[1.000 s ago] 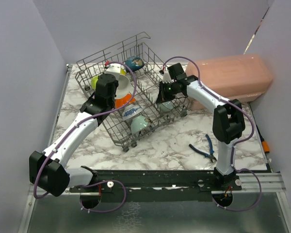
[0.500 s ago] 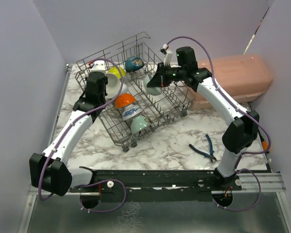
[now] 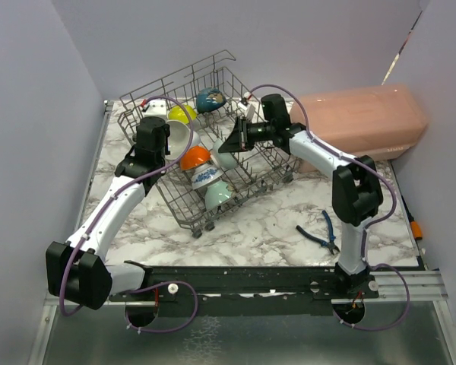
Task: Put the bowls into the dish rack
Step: Place the bowl in the dish rack.
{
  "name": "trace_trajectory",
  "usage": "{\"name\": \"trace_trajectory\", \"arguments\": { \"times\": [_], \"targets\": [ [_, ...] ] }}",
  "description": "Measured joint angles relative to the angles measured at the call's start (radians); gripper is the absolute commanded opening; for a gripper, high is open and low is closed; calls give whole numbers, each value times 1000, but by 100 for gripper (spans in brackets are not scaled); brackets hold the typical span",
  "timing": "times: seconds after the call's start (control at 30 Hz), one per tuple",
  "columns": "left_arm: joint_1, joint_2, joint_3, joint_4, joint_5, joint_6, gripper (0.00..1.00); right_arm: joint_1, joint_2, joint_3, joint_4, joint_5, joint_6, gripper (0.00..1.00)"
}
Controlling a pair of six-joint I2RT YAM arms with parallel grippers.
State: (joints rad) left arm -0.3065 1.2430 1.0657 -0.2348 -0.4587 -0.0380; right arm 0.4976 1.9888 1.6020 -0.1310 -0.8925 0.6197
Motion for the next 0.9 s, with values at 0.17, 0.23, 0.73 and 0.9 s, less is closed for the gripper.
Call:
{"name": "trace_trajectory", "arguments": {
  "times": [0.17,0.23,0.73,0.9],
  "targets": [
    [0,-6,0,0,3,0,0,1,51,13,-13,6,-17,50],
    [0,-11,0,0,3,0,0,2,61,21,-49,24,-46,59],
    [0,-16,0,0,3,13,0,6,-205,94,-485,469,-428,68],
    [0,-16,-2,0,6,17,0,6,-211,93,-631,547,-491,53]
  ]
}}
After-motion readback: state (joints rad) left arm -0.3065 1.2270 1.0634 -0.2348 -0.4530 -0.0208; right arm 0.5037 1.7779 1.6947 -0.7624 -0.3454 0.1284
